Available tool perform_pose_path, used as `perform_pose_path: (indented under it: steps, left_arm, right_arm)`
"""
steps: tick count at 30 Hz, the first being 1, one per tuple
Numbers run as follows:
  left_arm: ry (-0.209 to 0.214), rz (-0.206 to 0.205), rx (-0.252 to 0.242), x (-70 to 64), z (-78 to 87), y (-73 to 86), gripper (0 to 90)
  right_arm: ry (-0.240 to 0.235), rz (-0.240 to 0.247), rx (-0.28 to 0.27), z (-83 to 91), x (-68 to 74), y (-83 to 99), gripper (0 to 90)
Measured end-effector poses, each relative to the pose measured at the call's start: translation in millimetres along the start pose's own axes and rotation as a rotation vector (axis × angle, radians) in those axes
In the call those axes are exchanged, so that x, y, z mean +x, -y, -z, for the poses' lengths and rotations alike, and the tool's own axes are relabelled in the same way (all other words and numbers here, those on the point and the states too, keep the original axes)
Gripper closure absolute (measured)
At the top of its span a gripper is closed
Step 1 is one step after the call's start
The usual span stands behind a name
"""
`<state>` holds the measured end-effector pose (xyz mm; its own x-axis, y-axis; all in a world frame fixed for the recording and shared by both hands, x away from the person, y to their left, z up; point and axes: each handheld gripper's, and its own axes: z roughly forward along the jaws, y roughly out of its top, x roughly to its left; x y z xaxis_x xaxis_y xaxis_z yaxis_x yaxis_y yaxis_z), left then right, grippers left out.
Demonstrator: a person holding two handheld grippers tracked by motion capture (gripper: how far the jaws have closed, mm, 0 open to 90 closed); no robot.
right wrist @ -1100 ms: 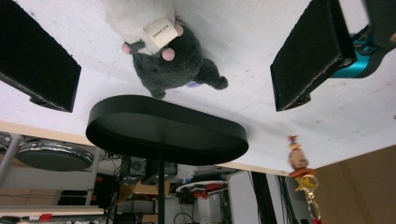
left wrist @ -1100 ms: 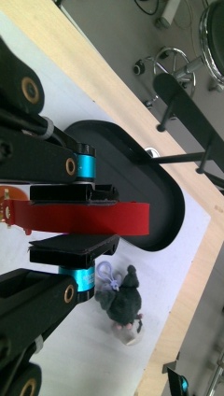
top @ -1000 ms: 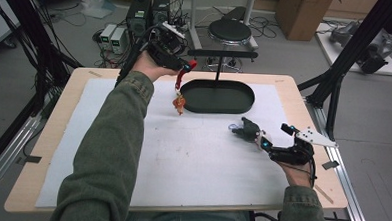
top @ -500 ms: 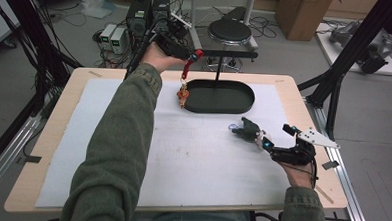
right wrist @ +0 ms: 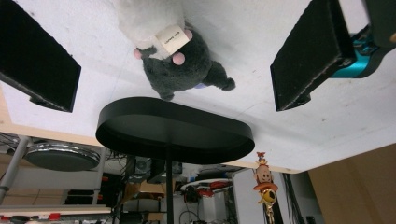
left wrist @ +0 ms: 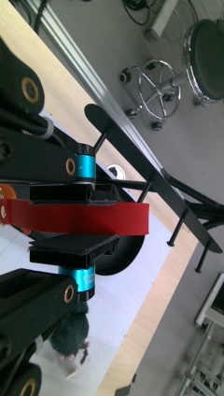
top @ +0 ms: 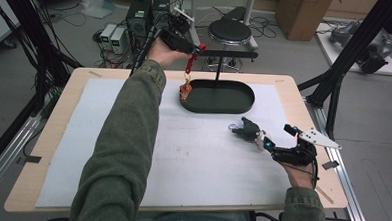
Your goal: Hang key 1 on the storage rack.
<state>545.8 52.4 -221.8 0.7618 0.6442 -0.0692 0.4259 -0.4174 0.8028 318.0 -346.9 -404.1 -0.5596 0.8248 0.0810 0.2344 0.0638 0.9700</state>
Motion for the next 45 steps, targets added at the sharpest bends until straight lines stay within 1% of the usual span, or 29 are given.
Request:
perform_pose_path:
  steps: [1, 3, 4, 5, 7, 9, 10, 12, 17, 20, 22, 24, 27, 31, 34, 35, 36, 38, 40, 43, 44, 45]
  left_arm:
    - [0.001, 0.006, -0.008, 0.3, -0.8, -0.5, 75.0]
    - [-0.015, 0.007, -0.019, 1.3, -1.2, -1.9, 75.0]
    - [-0.013, 0.014, -0.032, 1.9, -1.5, -2.8, 75.0]
    - [-0.015, 0.011, -0.038, 2.9, -1.2, -4.0, 75.0]
    - [-0.026, 0.022, -0.061, 3.0, -1.7, -6.8, 75.0]
    - [-0.034, 0.034, -0.066, 3.1, -2.1, -9.8, 75.0]
    - [-0.033, 0.048, -0.066, 3.5, -2.8, -10.9, 75.0]
    - [-0.023, 0.055, -0.061, 5.9, -5.1, -12.2, 75.0]
    - [-0.005, 0.049, -0.047, 13.5, -13.1, -17.4, 75.1]
    - [0.014, 0.047, -0.065, 17.5, -16.0, -24.4, 75.1]
    - [0.018, 0.052, -0.075, 20.9, -17.4, -30.0, 75.0]
    - [0.005, 0.048, -0.08, 24.4, -18.3, -34.1, 75.0]
    - [-0.002, 0.074, -0.103, 30.2, -18.6, -36.0, 75.0]
    - [-0.035, 0.088, -0.088, 35.5, -23.7, -34.7, 75.1]
    - [-0.05, 0.101, -0.105, 35.8, -27.0, -34.2, 75.1]
    - [-0.065, 0.099, -0.106, 35.5, -27.4, -34.7, 75.0]
    - [-0.072, 0.103, -0.112, 35.5, -27.8, -35.1, 75.0]
    - [-0.08, 0.11, -0.118, 35.5, -28.2, -35.4, 75.1]
    - [-0.076, 0.119, -0.118, 36.3, -29.3, -35.2, 75.0]
    - [-0.095, 0.135, -0.123, 38.2, -30.2, -34.7, 75.0]
    - [-0.105, 0.132, -0.121, 38.8, -30.7, -34.5, 75.0]
    - [-0.105, 0.128, -0.12, 39.3, -30.9, -34.6, 75.0]
  right_arm:
    - [-0.003, -0.003, 0.003, -0.2, 0.4, 0.2, 0.5]
    - [-0.003, -0.001, 0.003, -0.6, 0.6, 0.1, 0.5]
    - [-0.004, 0.0, 0.003, -0.6, 0.6, 0.2, 0.5]
    - [-0.002, -0.001, 0.002, -0.5, 0.7, 0.1, 0.5]
    - [-0.002, 0.0, 0.004, -0.4, 0.6, 0.2, 0.5]
    - [0.0, 0.0, 0.003, -0.3, 0.7, 0.1, 0.5]
    - [-0.001, -0.002, 0.005, -0.1, 0.9, 0.2, 0.5]
    - [0.0, -0.001, 0.006, 0.0, 0.7, 0.2, 0.4]
    - [0.002, -0.001, 0.009, 0.8, 0.0, 0.6, 0.4]
    - [0.003, 0.004, 0.007, 0.5, -1.3, 0.7, 0.4]
    - [0.003, 0.003, 0.01, 0.2, -1.7, 0.8, 0.5]
    - [0.003, 0.002, 0.01, -0.1, -2.0, 0.7, 0.5]
    - [0.006, 0.001, 0.01, -0.1, -2.2, 0.7, 0.5]
    - [0.002, 0.004, 0.009, 0.1, -2.7, 1.0, 0.4]
    - [0.0, 0.0, 0.014, -0.3, -2.0, 1.1, 0.4]
    - [0.0, 0.003, 0.016, -0.6, -2.1, 1.3, 0.5]
    - [-0.002, 0.004, 0.014, -0.6, -2.0, 1.2, 0.4]
    - [0.0, 0.006, 0.013, -0.1, -2.0, 1.2, 0.5]
    - [0.0, 0.005, 0.011, 0.3, -2.1, 1.0, 0.4]
    - [-0.001, 0.002, 0.01, 0.6, -2.0, 1.1, 0.4]
    - [0.001, 0.003, 0.012, 0.7, -1.9, 1.3, 0.5]
    - [0.0, 0.006, 0.014, 0.8, -2.2, 1.2, 0.5]
